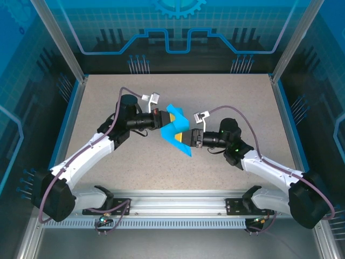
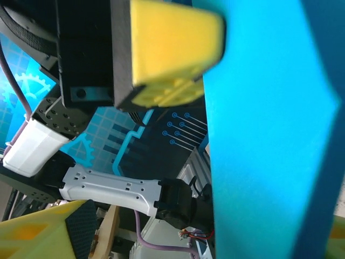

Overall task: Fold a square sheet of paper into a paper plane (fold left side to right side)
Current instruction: Turn over the paper at the center of the table.

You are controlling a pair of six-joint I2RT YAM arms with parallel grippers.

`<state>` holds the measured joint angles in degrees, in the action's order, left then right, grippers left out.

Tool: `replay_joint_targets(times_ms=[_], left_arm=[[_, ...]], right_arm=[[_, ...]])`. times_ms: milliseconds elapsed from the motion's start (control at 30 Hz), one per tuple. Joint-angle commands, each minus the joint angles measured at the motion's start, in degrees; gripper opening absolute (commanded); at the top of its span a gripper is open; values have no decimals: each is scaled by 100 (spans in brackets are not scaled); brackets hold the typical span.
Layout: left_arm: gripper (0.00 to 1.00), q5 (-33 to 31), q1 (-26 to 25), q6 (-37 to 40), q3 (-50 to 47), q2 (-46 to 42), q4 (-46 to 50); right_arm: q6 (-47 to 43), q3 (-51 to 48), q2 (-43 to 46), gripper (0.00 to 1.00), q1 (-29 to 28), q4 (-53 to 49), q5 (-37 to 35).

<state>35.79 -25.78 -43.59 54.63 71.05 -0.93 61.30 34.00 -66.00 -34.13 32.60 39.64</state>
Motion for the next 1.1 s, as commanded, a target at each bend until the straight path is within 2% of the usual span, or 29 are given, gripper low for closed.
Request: replay_joint_targets(times_ms=[0,200,367,433,467,533,567,700,800,900,1067], left_arm=[[0,-54,-23,-44,-111,-213,-54],[0,-29,-21,0,-132,-201,-9],[2,-33,-24,56,-124,-203,41],[13,-83,-20,134,-111,-204,141],[21,-144,-17,223,-86,-213,263],[28,-310,-24,456,-46,-251,559],[35,-427,-15,605,-13,-277,764],[59,-922,16,1126,43,-459,1461],[71,-1336,30,1422,34,-659,1841],[80,-1854,30,1619,13,-891,2155],[88,-2788,38,1600,-198,-1333,2299]], right_arm=[[-121,116,85,75,192,-7,177],[-300,195,132,53,231,-268,207],[-458,212,162,30,231,-609,128],[-569,224,213,21,231,-798,80],[-663,233,251,18,230,-971,34],[-890,272,331,13,232,-1336,-73],[-1042,303,386,11,223,-1642,-170],[-1592,385,580,7,199,-2751,-628],[-2176,596,663,7,82,-3943,-1245],[-2786,979,620,5,-160,-5247,-2276],[-3259,1905,191,6,-770,-7145,-4793]])
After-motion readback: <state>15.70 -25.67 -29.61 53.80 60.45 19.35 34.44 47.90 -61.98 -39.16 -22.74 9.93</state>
